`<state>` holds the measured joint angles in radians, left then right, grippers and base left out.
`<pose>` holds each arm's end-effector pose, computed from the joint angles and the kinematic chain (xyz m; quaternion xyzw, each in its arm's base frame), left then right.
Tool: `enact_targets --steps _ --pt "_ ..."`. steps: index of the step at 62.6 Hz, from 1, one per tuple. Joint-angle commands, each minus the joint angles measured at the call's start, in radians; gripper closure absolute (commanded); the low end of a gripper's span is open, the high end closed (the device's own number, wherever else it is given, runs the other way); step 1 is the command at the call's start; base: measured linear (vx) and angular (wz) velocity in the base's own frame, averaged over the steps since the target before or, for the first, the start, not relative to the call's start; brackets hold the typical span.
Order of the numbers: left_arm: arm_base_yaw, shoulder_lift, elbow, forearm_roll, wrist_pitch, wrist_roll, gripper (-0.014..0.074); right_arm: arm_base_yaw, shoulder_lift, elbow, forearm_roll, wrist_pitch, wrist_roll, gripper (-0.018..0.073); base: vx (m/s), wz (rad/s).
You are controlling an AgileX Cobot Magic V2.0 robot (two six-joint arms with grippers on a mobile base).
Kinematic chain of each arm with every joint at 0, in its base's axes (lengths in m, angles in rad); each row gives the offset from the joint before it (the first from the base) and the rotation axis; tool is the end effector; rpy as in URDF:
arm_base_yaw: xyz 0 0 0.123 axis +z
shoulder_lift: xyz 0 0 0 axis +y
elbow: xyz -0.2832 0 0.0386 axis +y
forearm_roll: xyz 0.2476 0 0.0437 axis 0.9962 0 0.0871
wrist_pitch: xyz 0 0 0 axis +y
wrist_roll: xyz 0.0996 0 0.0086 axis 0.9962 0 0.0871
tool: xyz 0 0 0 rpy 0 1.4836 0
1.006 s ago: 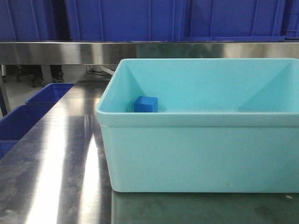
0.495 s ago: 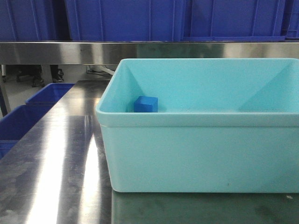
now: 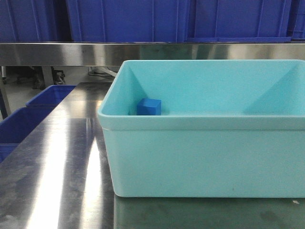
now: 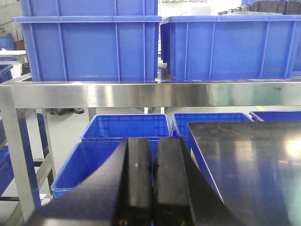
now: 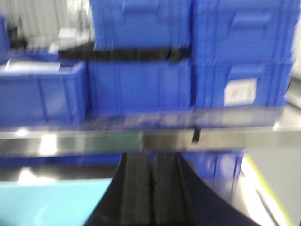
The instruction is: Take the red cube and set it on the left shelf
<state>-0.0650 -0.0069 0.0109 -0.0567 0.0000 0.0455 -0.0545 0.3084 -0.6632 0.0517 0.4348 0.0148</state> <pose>0.0638 -0.0042 0.2106 0.0182 0.6768 -0.0280 0.7354 0.0589 -0.0010 0.3734 0.0332 0.7036 0.0102 0.7098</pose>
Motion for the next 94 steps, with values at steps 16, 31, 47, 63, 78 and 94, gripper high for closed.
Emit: enact_targets --steps 16,31,47,63,78,94 --pt "-0.004 -0.013 0.024 -0.005 -0.084 -0.005 0.0506 0.265 0.486 -0.446 0.059 0.31 -0.015 0.0505 -0.01 -0.05" --pt "-0.004 -0.013 0.024 -0.005 -0.084 -0.005 0.0506 0.434 0.794 -0.565 0.059 0.381 0.031 0.0505 0.0 0.0" --pt "-0.004 -0.013 0.024 -0.005 -0.084 -0.005 0.0506 0.459 1.008 -0.589 0.059 0.425 0.093 0.0435 0.0 0.0" --pt "-0.004 -0.013 0.024 -0.005 -0.084 -0.005 0.0506 0.459 1.088 -0.589 0.059 0.426 0.129 0.0095 0.0 0.0" --pt "-0.004 -0.013 0.024 -0.005 -0.084 -0.005 0.0506 0.457 1.089 -0.585 0.024 0.434 0.129 0.0062 0.0 0.0" --pt "-0.004 -0.013 0.024 -0.005 -0.084 -0.005 0.0506 0.454 1.092 -0.585 0.027 0.444 0.256 0.0062 0.0 0.0"
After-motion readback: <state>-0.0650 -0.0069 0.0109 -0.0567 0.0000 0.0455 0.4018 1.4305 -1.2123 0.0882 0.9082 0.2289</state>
